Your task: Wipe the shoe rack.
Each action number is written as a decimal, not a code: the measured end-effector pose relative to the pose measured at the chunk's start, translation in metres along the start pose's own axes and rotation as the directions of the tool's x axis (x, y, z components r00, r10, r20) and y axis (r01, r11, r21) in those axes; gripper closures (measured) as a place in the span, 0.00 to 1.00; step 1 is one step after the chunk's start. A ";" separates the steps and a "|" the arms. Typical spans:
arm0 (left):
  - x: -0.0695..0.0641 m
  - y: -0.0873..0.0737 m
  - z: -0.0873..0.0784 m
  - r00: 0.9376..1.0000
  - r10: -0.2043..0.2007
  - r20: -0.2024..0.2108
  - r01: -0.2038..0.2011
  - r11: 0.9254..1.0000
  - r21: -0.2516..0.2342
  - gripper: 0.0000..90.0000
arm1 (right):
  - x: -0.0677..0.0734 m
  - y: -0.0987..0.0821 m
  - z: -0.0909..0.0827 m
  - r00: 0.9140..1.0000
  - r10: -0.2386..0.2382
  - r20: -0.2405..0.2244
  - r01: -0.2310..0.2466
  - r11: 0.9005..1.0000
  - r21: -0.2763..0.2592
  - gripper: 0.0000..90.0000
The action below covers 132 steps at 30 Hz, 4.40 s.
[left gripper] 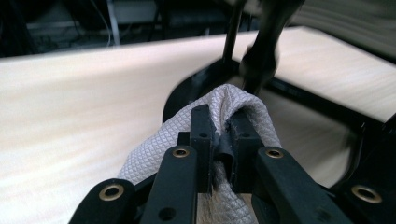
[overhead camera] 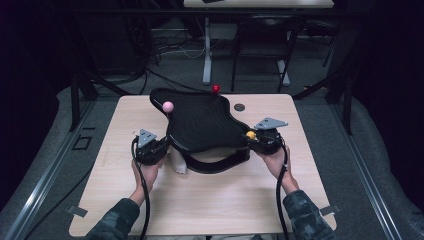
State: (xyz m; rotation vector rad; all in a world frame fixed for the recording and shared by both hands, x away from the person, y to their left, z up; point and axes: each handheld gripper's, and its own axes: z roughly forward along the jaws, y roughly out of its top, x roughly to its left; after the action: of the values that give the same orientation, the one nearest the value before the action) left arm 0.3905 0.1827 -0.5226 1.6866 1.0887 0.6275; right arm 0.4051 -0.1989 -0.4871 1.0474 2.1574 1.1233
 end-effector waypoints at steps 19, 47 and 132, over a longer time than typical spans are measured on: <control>0.003 0.039 -0.021 0.996 0.072 0.053 -0.064 0.989 -0.132 0.92 | 0.000 0.000 0.000 1.000 0.001 -0.001 -0.001 1.000 -0.002 0.67; 0.008 0.055 -0.048 0.996 0.088 0.015 -0.083 0.976 -0.203 0.92 | -0.021 -0.001 -0.001 0.994 -0.044 -0.100 0.044 0.999 -0.003 0.67; 0.018 0.026 -0.056 0.997 0.074 0.028 -0.072 0.995 -0.069 0.91 | -0.047 0.036 0.016 0.972 0.112 0.208 -0.144 0.979 0.143 0.62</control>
State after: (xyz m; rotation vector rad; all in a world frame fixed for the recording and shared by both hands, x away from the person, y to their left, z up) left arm 0.3629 0.2214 -0.4794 1.6778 0.9772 0.6765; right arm 0.4592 -0.2163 -0.4620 1.3276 2.0684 0.8709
